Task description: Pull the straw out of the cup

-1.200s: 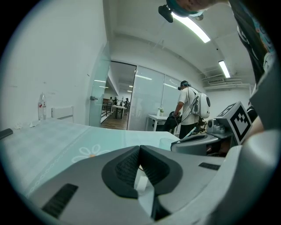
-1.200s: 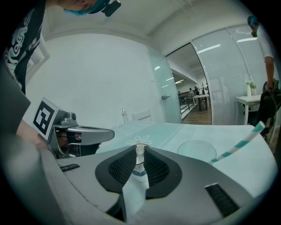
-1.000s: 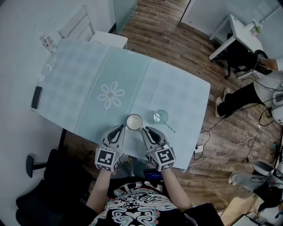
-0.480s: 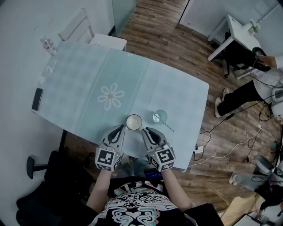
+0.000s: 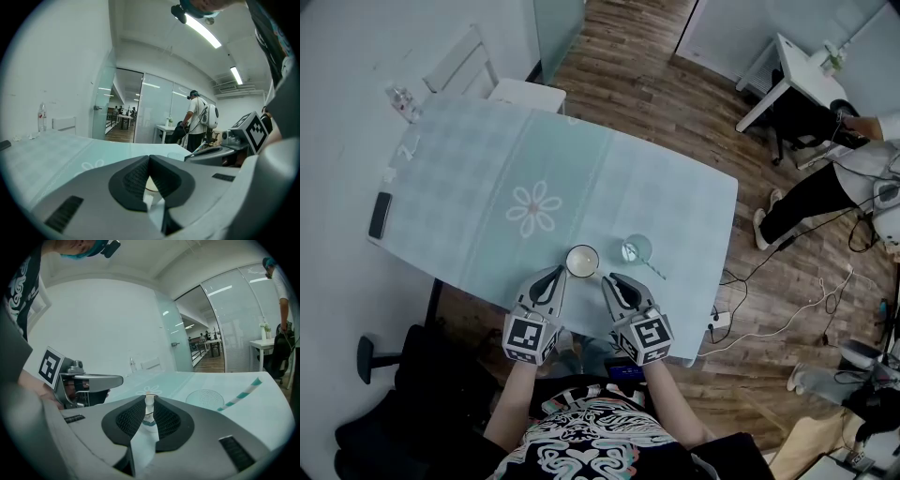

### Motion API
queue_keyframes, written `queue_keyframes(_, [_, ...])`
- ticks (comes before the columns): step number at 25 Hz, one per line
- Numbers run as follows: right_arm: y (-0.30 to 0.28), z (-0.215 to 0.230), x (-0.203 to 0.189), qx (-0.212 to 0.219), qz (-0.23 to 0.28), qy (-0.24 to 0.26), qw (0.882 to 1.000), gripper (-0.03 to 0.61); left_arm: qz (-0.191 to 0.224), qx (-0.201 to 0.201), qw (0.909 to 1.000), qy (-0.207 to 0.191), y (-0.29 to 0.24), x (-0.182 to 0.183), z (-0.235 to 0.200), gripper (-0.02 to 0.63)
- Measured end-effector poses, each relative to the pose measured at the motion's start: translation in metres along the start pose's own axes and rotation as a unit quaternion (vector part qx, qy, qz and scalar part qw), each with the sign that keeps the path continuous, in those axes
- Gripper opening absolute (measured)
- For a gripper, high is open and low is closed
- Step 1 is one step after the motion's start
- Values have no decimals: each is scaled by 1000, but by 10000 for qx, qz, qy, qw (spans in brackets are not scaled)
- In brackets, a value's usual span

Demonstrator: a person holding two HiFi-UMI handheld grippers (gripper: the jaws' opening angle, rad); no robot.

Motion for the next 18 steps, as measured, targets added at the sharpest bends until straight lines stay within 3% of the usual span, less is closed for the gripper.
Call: queue_keyframes(18, [3,-1,2,-96,135,-58,9998,66,-20,-118,9998,-148,7,7,-2,3])
Point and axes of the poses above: the fingertips, and each gripper's own axes: y backward along the fingers, z to its right, x out of its top, the point moved 4 cm from there along y, backward along the fingers, and after that the axes turned 10 degrees about z, right-handed, at the moved point
